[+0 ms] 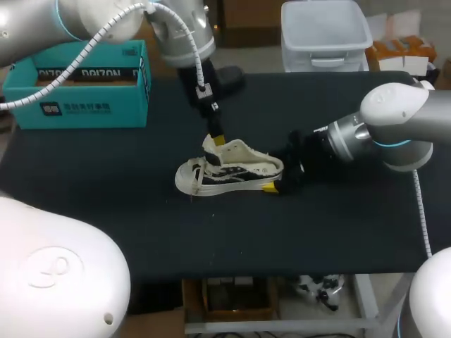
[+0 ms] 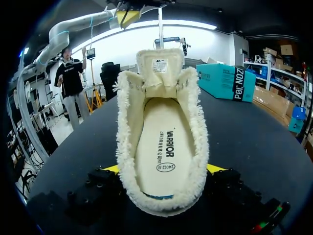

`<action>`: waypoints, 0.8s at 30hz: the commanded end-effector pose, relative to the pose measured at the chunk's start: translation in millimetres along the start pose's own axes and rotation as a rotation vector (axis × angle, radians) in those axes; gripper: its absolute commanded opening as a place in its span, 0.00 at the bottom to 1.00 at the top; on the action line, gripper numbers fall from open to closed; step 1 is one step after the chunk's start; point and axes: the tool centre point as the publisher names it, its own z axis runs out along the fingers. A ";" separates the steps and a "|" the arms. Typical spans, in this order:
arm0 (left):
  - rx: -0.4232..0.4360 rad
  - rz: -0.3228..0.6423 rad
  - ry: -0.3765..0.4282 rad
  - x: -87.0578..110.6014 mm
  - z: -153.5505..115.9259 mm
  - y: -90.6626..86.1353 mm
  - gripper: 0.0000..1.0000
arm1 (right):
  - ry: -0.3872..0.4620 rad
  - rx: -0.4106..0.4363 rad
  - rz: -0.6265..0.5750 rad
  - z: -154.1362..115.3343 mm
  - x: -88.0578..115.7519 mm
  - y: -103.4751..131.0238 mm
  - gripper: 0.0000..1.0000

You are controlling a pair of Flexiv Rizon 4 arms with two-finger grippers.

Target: Open the shoe tongue, take the insole out of the shoe, put the insole back into the shoe, and pack the shoe into the shoebox

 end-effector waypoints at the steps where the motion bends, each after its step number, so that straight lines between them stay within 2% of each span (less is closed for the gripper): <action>1: -0.170 0.260 -0.099 2.4 -2.8 -7.3 0.00 | 0.000 -0.004 -0.001 -0.1 1.2 -3.9 0.00; 2: -0.179 0.303 -0.066 -6.6 4.5 -13.6 0.00 | 0.000 -0.004 -0.001 -0.1 1.2 -3.9 0.00; 3: -0.187 0.270 -0.084 -9.9 8.7 -17.0 0.00 | 0.000 -0.004 -0.001 -0.1 1.2 -3.9 0.00; 10: -0.218 0.298 -0.068 -43.8 49.2 -39.1 0.00 | 0.000 -0.004 -0.001 -0.1 1.2 -3.9 0.00; 14: -0.214 0.311 -0.111 -57.8 70.3 -41.8 0.00 | 0.000 -0.004 -0.001 -0.1 1.2 -3.9 0.00; 24: -0.170 0.384 -0.092 -75.6 100.0 -31.0 0.00 | 0.000 -0.004 -0.001 -0.1 1.2 -3.9 0.00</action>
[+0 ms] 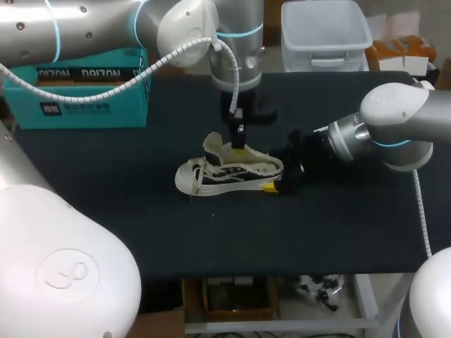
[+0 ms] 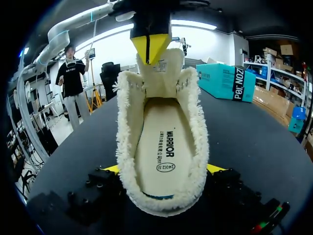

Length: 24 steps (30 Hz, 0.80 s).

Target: Open the shoe tongue, take the insole out of the shoe, put the insole back into the shoe, and pack the shoe into the shoebox

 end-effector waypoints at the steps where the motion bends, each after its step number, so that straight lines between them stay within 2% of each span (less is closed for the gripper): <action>1: 0.029 0.012 0.012 -3.9 21.4 7.0 0.00 | 0.000 -0.004 -0.001 0.0 1.2 -3.9 0.00; 7: 0.022 0.033 0.036 -0.2 47.5 9.6 0.00 | 0.000 -0.004 -0.001 0.0 1.2 -3.9 0.00; 13: 0.016 0.013 0.074 2.8 72.4 11.2 0.00 | 0.000 -0.004 -0.001 0.0 1.2 -3.9 0.00; 24: 0.026 -0.026 0.082 12.6 88.1 18.9 0.00 | 0.000 -0.004 -0.001 0.0 1.2 -3.9 0.00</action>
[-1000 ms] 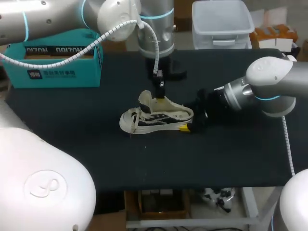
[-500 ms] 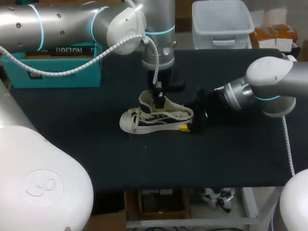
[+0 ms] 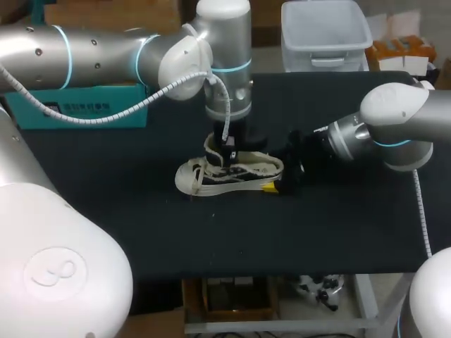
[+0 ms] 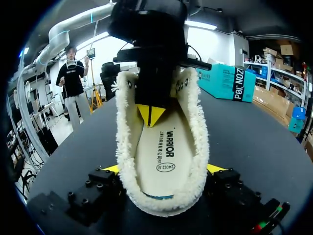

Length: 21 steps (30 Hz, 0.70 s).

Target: Open the shoe tongue, take the insole out of the shoe, put the insole back into the shoe, and pack the shoe into the shoebox

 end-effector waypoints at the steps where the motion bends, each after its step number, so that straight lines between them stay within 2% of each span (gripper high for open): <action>1: 0.011 -0.004 0.005 4.7 5.3 1.2 0.00 | 0.000 -0.004 -0.001 0.1 1.1 -3.9 0.00; 8: 0.013 -0.026 -0.003 18.2 2.8 -0.5 0.00 | 0.000 -0.004 -0.001 0.1 1.1 -3.9 0.00; 18: -0.035 -0.070 -0.032 16.1 26.6 -8.4 0.00 | 0.000 -0.004 -0.001 0.1 1.1 -3.9 0.00; 21: -0.041 -0.082 -0.069 16.1 29.8 -6.7 0.00 | 0.000 -0.004 -0.001 0.1 1.1 -3.9 0.00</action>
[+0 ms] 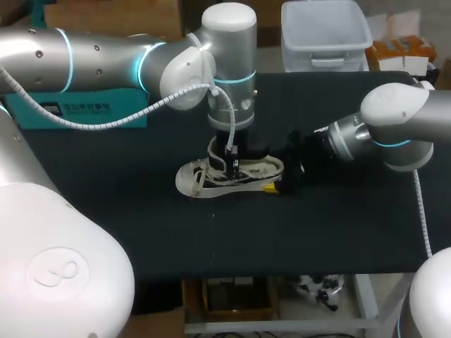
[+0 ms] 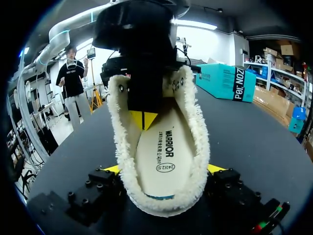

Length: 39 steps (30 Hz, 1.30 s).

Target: Open the shoe tongue, take the insole out of the shoe, put the insole back into the shoe, and pack the shoe into the shoebox

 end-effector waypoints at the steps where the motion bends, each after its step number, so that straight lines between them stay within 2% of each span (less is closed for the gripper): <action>1: -0.012 -0.006 -0.049 7.2 21.3 -4.9 0.00 | -0.001 -0.004 0.000 0.3 0.2 -3.3 0.00; 8: -0.042 -0.026 -0.130 6.7 34.7 -7.0 0.00 | -0.001 -0.004 0.000 0.3 0.2 -3.3 0.00; 14: -0.033 -0.036 -0.143 -0.6 43.6 -2.3 0.23 | -0.001 -0.004 0.000 0.3 0.2 -3.3 0.00; 16: -0.030 -0.045 -0.145 -5.5 45.8 -0.7 0.34 | -0.001 -0.004 0.000 0.3 0.2 -3.3 0.00; 21: -0.026 -0.060 -0.156 -14.8 49.2 0.5 0.34 | -0.001 -0.004 0.000 0.3 0.2 -3.3 0.00; 25: -0.026 -0.068 -0.174 -22.7 53.7 -1.8 0.38 | -0.001 -0.004 0.000 0.3 0.2 -3.3 0.00; 30: -0.034 -0.078 -0.237 -27.1 62.8 -5.1 0.33 | -0.001 -0.004 0.000 0.3 0.2 -3.3 0.00; 35: -0.045 -0.087 -0.293 -31.6 75.0 -9.3 0.33 | -0.001 -0.004 0.000 0.3 0.2 -3.3 0.00; 39: -0.045 -0.100 -0.321 -42.4 82.2 -11.1 0.33 | -0.001 -0.004 0.000 0.3 0.2 -3.3 0.00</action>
